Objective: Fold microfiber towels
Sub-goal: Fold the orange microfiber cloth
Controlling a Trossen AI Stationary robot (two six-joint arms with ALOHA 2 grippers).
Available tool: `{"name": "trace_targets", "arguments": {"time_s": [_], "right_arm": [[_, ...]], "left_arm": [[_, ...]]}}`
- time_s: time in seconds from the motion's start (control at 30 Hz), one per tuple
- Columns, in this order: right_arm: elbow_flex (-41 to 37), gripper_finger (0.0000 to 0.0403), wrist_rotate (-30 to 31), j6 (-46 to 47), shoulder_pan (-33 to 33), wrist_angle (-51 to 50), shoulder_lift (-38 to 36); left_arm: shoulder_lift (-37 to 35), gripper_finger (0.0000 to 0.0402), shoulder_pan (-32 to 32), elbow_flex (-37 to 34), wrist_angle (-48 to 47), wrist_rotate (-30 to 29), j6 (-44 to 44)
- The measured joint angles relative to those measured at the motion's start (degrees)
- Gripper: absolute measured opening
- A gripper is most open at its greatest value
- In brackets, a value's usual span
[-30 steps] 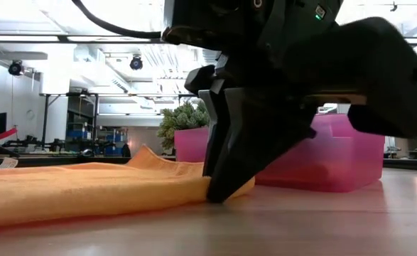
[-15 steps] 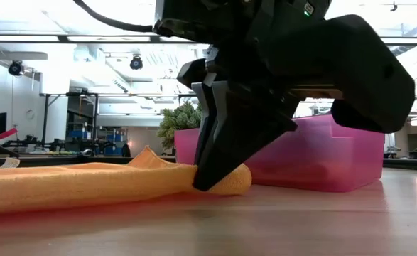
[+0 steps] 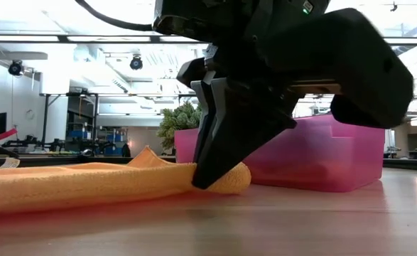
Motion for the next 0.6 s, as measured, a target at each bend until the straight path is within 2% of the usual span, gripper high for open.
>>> {"name": "trace_targets", "arguments": {"time_s": [0.23, 0.6], "right_arm": [[0.0, 0.0009, 0.0, 0.3, -0.3, 0.2, 0.0], [0.0, 0.0009, 0.0, 0.3, -0.3, 0.2, -0.1]], "left_arm": [[3.4, 0.0185, 0.2, 8.0, -16.8, -2.4, 0.9], [8.4, 0.0185, 0.2, 9.7, -15.6, -2.4, 4.6]]}}
